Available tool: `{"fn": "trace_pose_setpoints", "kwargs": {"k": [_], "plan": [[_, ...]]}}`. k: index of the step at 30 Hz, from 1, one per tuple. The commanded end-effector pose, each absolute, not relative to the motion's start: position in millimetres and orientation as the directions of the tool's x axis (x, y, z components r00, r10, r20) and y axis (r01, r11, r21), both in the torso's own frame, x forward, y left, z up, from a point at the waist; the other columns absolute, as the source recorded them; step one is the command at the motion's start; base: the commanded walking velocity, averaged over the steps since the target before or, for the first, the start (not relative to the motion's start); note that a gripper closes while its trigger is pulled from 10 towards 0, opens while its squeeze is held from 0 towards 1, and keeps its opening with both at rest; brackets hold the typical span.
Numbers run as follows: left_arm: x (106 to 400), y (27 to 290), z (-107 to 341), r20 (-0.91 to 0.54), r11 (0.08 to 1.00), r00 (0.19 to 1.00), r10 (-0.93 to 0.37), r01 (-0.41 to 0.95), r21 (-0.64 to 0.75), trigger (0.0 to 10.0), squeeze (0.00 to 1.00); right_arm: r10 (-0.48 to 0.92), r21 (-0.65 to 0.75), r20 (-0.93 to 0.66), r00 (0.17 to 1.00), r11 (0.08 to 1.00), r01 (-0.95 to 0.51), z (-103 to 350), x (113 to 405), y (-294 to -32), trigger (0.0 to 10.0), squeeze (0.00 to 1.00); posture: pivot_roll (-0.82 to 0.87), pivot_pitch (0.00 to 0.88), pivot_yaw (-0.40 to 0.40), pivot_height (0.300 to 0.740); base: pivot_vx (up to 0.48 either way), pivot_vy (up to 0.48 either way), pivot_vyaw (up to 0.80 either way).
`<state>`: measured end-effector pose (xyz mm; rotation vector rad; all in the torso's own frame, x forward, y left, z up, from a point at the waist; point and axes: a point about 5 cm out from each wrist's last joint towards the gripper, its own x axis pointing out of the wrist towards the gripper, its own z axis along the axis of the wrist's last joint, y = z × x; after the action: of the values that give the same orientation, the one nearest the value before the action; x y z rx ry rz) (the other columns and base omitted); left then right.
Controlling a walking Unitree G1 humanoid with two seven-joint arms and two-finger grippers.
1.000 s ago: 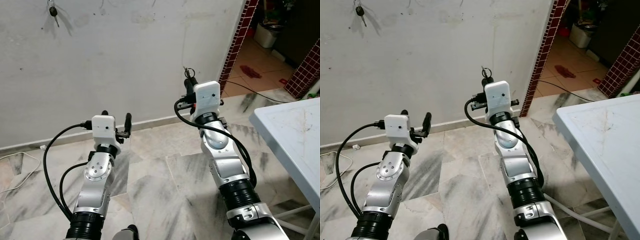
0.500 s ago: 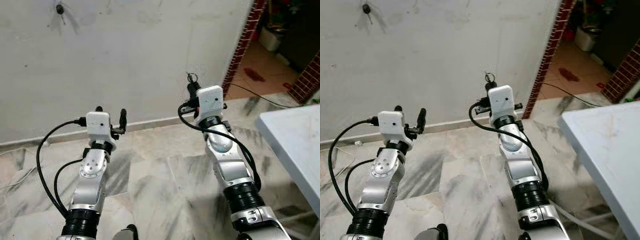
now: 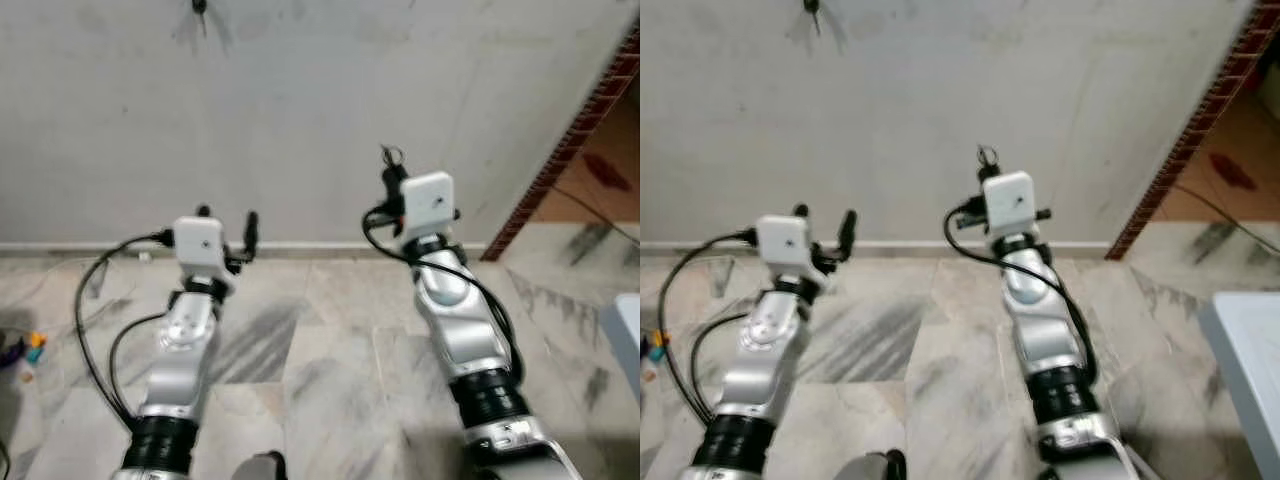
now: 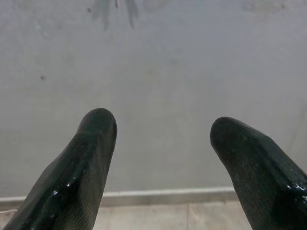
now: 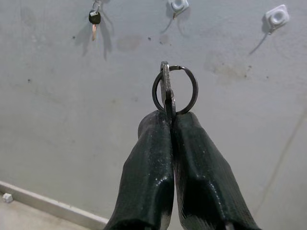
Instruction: Hang keys on a hook
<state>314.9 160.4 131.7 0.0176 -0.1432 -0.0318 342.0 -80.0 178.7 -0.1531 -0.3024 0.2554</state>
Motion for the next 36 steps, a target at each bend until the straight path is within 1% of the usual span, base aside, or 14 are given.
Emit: {"fn": "trace_pose_setpoints", "kwargs": {"k": [1,10,26,28,30,36], "plan": [[314.5,153.6,133.8,0.15,0.998,0.987,-0.055,0.054,0.013,10.0,0.0,0.253,-0.193,0.293,0.922,0.96,-0.202,183.4,342.2,-87.7,10.0,0.0,0.01,0.162,0.009,0.74,0.39,0.0,0.46],[310.8,150.2,130.2,0.138,0.998,0.988,-0.064,0.064,0.007,10.0,0.0,0.256,-0.192,0.289,0.922,0.959,-0.206,182.0,340.8,-87.0,10.0,0.0,0.01,0.166,0.006,0.74,0.386,0.0,0.45],[310.1,156.3,131.1,0.135,0.998,0.989,-0.058,0.056,0.019,10.0,0.0,0.249,-0.166,0.307,0.918,0.964,-0.206,184.9,340.0,-83.1,10.0,0.0,0.02,0.166,0.008,0.74,0.394,0.0,0.0],[310.5,156.0,131.2,0.134,0.998,0.989,-0.058,0.056,0.018,10.0,0.0,0.244,-0.153,0.302,0.921,0.967,-0.205,184.8,340.9,-83.6,10.0,0.0,0.02,0.167,0.008,0.74,0.401,0.0,0.0],[310.3,155.4,131.3,0.133,0.998,0.989,-0.058,0.057,0.017,10.0,0.0,0.241,-0.148,0.296,0.924,0.968,-0.205,183.8,341.5,-84.0,10.0,0.0,0.02,0.167,0.009,0.74,0.401,0.0,-0.63],[310.0,152.3,130.6,0.13,0.998,0.989,-0.066,0.065,0.016,10.0,0.0,0.243,-0.157,0.297,0.923,0.966,-0.204,183.6,341.0,-85.2,10.0,0.0,0.02,0.168,0.012,0.74,0.4,0.0,0.0]]}}
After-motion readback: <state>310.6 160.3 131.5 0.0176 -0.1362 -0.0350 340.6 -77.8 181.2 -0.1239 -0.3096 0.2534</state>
